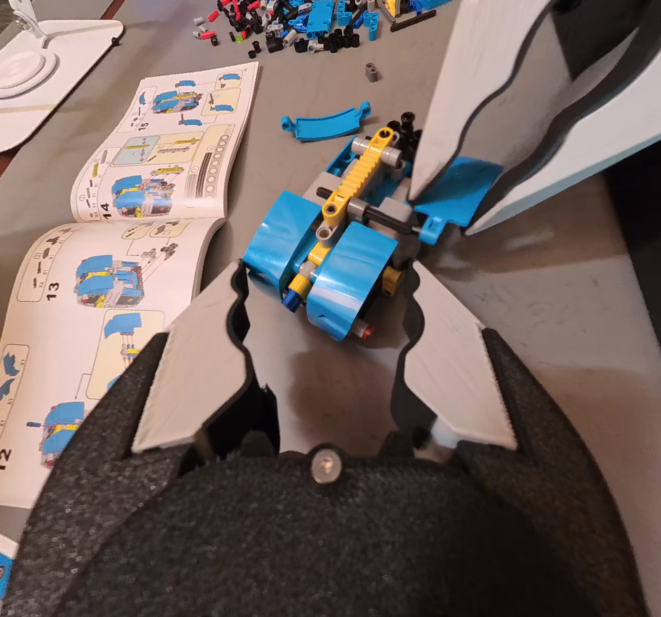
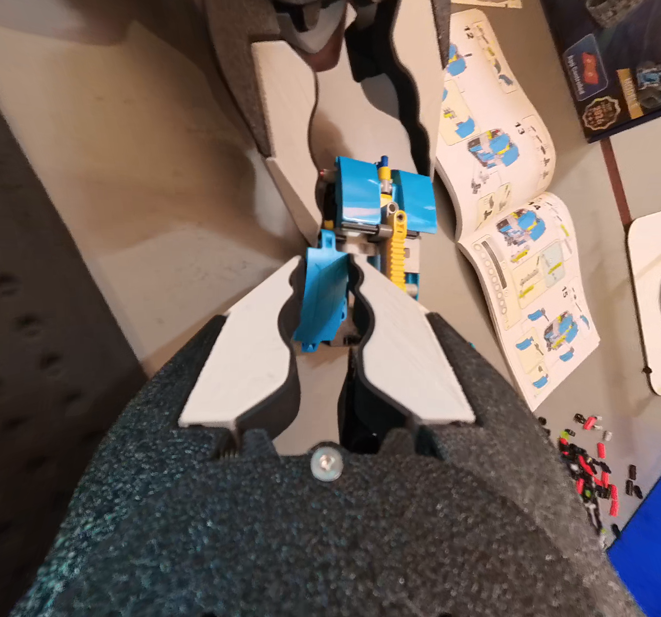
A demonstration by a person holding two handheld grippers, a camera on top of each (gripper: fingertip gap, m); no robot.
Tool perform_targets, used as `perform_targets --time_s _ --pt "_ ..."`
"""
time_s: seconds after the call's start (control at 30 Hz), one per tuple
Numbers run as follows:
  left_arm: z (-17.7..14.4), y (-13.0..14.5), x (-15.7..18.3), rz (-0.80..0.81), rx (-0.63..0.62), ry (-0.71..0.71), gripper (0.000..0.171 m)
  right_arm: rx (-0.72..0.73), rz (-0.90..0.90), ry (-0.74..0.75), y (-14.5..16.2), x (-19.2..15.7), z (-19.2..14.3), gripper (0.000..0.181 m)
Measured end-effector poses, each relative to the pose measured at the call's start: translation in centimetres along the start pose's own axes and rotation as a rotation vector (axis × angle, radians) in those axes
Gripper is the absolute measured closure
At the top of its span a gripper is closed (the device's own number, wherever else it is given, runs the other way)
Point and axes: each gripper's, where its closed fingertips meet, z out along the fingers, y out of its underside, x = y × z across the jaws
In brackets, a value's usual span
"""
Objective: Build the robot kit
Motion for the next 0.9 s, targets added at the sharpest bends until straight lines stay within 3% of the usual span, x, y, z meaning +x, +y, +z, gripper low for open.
perform_targets --time_s 0.1,0.17,0.3,0.37,0.53,0.67,0.8,0.9 --pt "0.0 0.0 0.0 0.0 0.0 0.0 0.083 -0.029 -0.016 -0.035 1.0 -1.1 -0.7 0.158" --pt "0.0 0.0 0.0 0.006 0.0 -0.007 0.083 -0.093 -0.032 -0.155 2.7 -3.5 -0.7 0.158" --pt "0.0 0.0 0.1 -0.078 -0.017 -0.052 0.084 -0.137 0.031 -0.158 5.8 -3.7 0.4 0.154" --pt "0.0 0.1 0.3 -0.122 -0.034 -0.104 0.084 -0.038 0.124 -0.143 4.6 -2.9 -0.3 0.146" --pt "-0.4 0.4 1.4 -0.121 -0.077 -0.232 0.087 0.338 0.534 -0.124 -0.8 -0.2 -3.2 0.149" --pt "-0.9 -0.4 3.1 -0.179 -0.04 -0.207 0.095 0.364 0.615 0.014 -0.1 2.0 -2.6 0.15" --pt "-0.4 -0.9 2.4 -0.172 -0.01 -0.225 0.071 0.334 0.638 0.069 0.6 2.7 -1.7 0.159" --pt "-1.0 -1.9 1.2 -0.118 0.035 -0.267 0.063 0.345 0.69 0.074 0.5 2.7 -1.2 0.16"
